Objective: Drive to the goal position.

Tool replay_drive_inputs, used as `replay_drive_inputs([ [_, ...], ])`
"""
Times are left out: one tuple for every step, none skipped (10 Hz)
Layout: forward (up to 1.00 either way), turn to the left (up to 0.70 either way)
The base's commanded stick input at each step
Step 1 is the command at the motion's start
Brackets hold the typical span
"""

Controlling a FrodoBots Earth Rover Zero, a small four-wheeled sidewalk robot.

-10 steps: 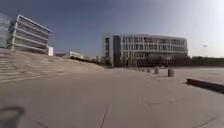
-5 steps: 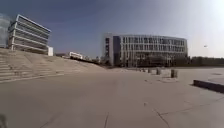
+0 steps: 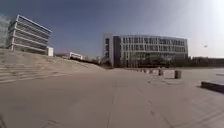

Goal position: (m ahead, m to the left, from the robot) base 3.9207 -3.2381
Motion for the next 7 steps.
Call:
replay_drive_inputs([
  [0.7,0.0],
  [0.7,0.0],
  [0.7,-0.02],
  [0.7,-0.35],
  [0.7,-0.35],
  [0.7,-0.35],
  [0.7,-0.35],
])
